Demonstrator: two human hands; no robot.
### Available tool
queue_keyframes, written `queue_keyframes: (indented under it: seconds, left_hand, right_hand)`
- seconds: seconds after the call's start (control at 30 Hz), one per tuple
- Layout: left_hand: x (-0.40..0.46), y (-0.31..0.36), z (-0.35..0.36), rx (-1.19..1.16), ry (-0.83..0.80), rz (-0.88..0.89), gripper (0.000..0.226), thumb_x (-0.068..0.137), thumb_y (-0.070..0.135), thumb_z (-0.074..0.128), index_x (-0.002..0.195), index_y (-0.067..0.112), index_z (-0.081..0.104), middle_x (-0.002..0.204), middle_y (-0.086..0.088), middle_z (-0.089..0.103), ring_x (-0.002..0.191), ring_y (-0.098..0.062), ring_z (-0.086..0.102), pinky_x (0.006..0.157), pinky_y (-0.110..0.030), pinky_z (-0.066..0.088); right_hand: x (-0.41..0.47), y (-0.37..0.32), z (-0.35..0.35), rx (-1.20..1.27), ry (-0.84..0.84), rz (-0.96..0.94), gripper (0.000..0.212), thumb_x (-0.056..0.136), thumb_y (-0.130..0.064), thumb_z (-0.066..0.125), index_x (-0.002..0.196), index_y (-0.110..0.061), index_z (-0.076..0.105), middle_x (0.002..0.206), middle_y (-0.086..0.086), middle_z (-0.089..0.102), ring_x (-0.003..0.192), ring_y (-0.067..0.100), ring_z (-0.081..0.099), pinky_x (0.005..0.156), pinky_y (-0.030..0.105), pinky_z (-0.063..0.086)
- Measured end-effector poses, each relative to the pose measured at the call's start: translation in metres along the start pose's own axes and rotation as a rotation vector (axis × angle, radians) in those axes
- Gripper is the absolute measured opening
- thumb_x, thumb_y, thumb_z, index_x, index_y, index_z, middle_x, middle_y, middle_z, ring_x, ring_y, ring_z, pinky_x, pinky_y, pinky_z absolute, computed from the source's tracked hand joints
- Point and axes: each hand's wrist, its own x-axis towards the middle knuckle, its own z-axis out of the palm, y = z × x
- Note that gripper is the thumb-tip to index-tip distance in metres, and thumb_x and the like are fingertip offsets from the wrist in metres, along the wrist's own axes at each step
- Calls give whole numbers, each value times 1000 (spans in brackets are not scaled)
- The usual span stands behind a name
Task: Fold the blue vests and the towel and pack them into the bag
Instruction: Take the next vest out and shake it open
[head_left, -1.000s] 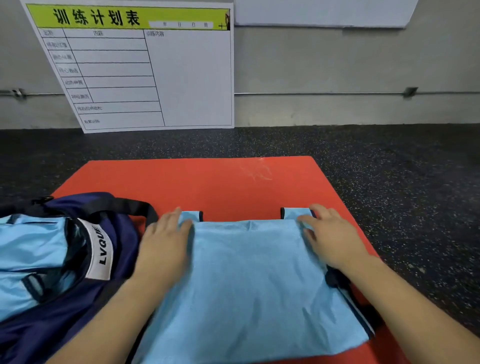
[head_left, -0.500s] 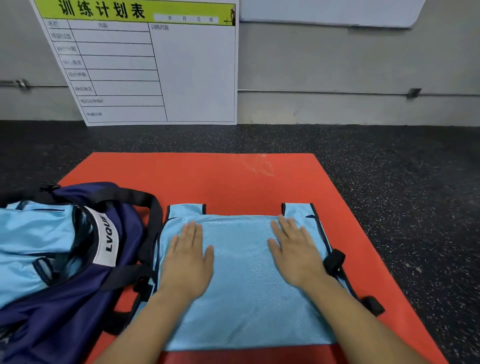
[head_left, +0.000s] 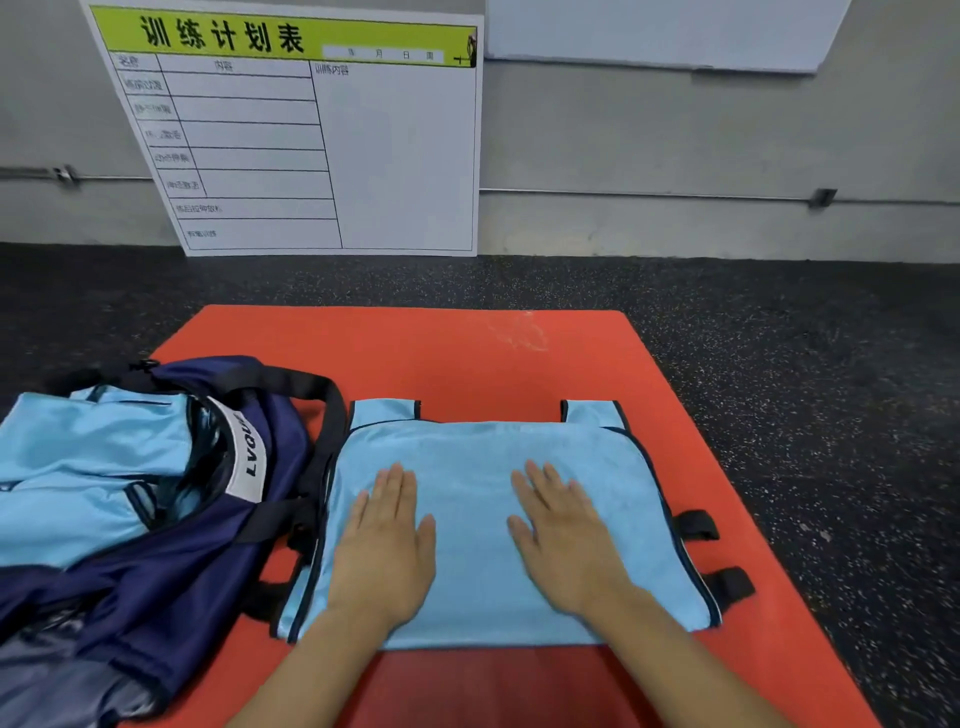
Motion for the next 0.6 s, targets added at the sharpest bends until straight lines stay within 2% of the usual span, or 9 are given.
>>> queue_keyframes:
  seconds: [0.07,0.13,0.2,0.23,0.3,0.4,0.5,0.53,0.6]
  left_hand:
    - [-10,-23,-5,29,-6,-31,68,98,42,27,146,-1,49,153,-18,46,144,-32,42,119,-42,24]
    - [-17,-41,-9,34,-33,-54,72,98,45,22,148,0,45,157,-17,41,148,-30,36,122,-44,25]
    - [-20,-42,-13,34,-20,-68,72,98,44,22,147,-1,47,156,-18,43,147,-31,38,122,-43,21]
    - [-23,-35,-14,31,-11,-55,70,97,43,24,145,-2,50,153,-19,46,144,-33,42,120,-42,20]
    - [-31,-12,-12,-9,-25,-8,65,97,39,30,141,-1,55,149,-18,51,140,-33,48,116,-41,19]
    - [-45,13,-11,-72,-43,48,64,97,41,31,144,3,53,153,-14,48,142,-29,45,116,-40,18]
    - [-58,-10,-17,-51,-24,35,72,99,48,17,156,7,33,165,-7,26,153,-22,23,121,-36,4]
    - [-64,-22,-19,-26,-17,29,72,100,49,15,157,8,31,165,-6,24,154,-21,20,122,-34,1]
    - [-76,-43,-23,10,8,14,70,101,49,19,154,8,38,163,-6,33,152,-20,27,122,-30,-2]
  right_hand:
    - [-11,33,-8,-42,18,93,72,100,-56,4,164,-23,9,170,-5,-4,157,15,-8,126,33,-10]
    - [-20,61,-20,-69,2,181,76,99,-57,2,164,-20,10,172,0,0,158,16,-6,126,33,-7]
    - [-26,67,-26,-74,-13,236,81,96,-58,-3,164,-17,9,172,3,1,158,19,-5,126,34,-5]
    - [-28,57,-27,-51,-26,229,77,99,-58,2,164,-16,7,172,3,-1,158,19,-7,126,34,-6]
    - [-32,19,-24,21,-70,117,78,101,-63,5,164,-17,5,171,1,-6,157,18,-11,126,33,-10]
    - [-39,-33,-6,55,-90,-91,104,81,-79,-22,163,-23,9,170,-5,-6,157,15,-10,123,30,-13]
    - [-46,-23,-1,20,-68,-71,89,89,-73,-18,163,-30,7,168,-11,-8,157,12,-11,126,32,-11]
    - [-50,-9,-2,0,-61,-27,82,93,-69,-12,163,-31,7,169,-11,-8,157,12,-11,126,33,-10]
    - [-58,20,-7,-23,-56,70,76,97,-65,-2,163,-29,8,170,-8,-6,157,13,-10,127,34,-7]
